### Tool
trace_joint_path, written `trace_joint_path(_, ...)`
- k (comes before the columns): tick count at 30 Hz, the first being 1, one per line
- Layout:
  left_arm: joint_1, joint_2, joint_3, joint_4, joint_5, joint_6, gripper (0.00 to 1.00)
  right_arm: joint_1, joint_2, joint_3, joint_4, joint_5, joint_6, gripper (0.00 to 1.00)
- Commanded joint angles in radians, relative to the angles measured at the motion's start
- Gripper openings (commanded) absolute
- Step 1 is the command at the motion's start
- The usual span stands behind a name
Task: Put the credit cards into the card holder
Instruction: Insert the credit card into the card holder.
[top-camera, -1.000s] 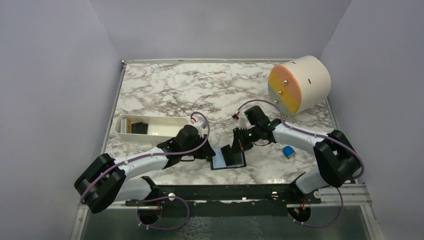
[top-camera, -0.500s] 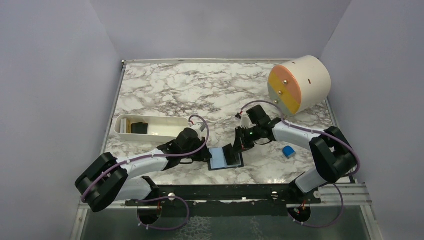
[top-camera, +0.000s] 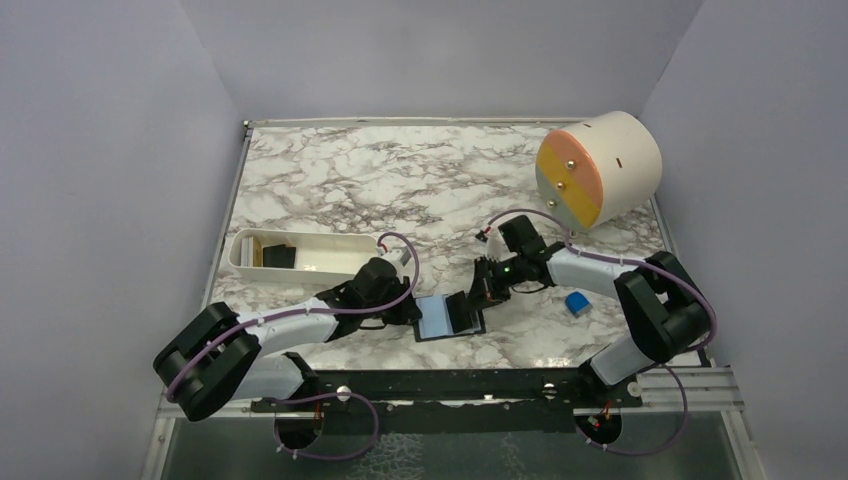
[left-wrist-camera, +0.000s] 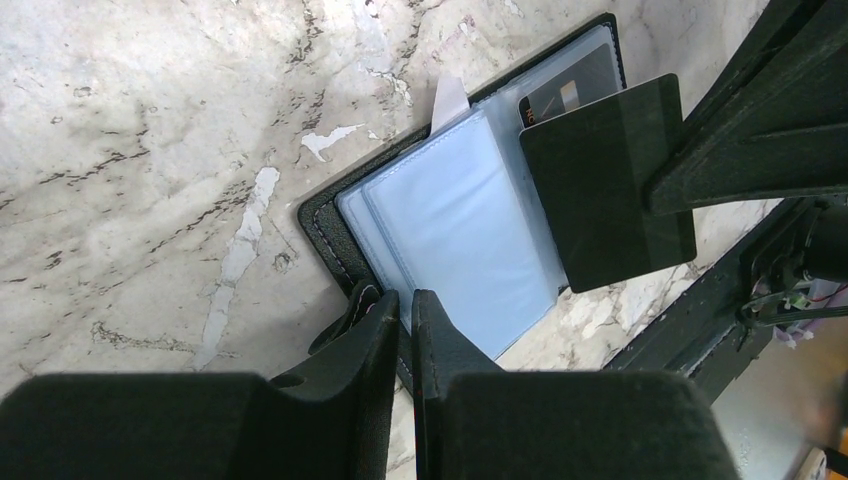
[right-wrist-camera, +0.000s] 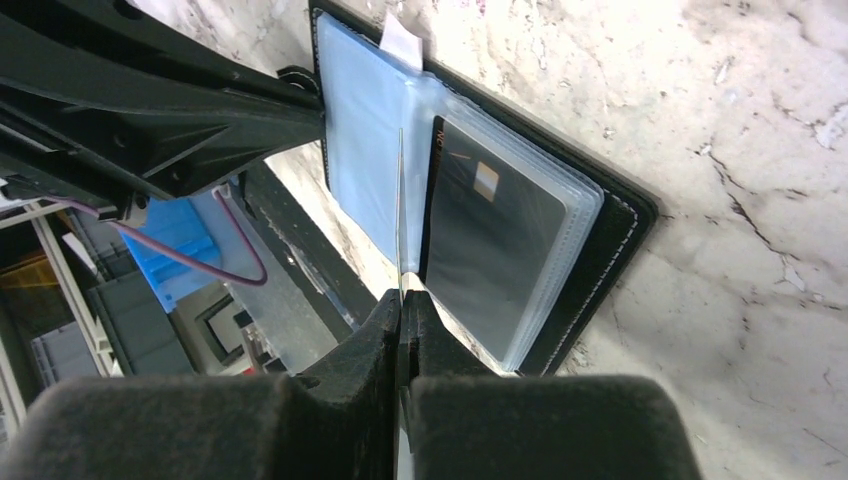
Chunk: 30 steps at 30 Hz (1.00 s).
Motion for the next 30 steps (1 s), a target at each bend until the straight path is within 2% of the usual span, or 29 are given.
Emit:
trace_joint_path(1, -0.005, 0.015, -0.009, 0.016, -0.029, 0.023, 0.13, -0.001, 0.018, -0.01, 0.066, -0.056, 0.023, 0.01)
trace_joint_path(30, -0.006, 0.032, -0.013, 0.035, -0.023, 0.026, 0.09, -0.004, 0.094, -0.03, 0.16, -0.087, 0.098, 0.01)
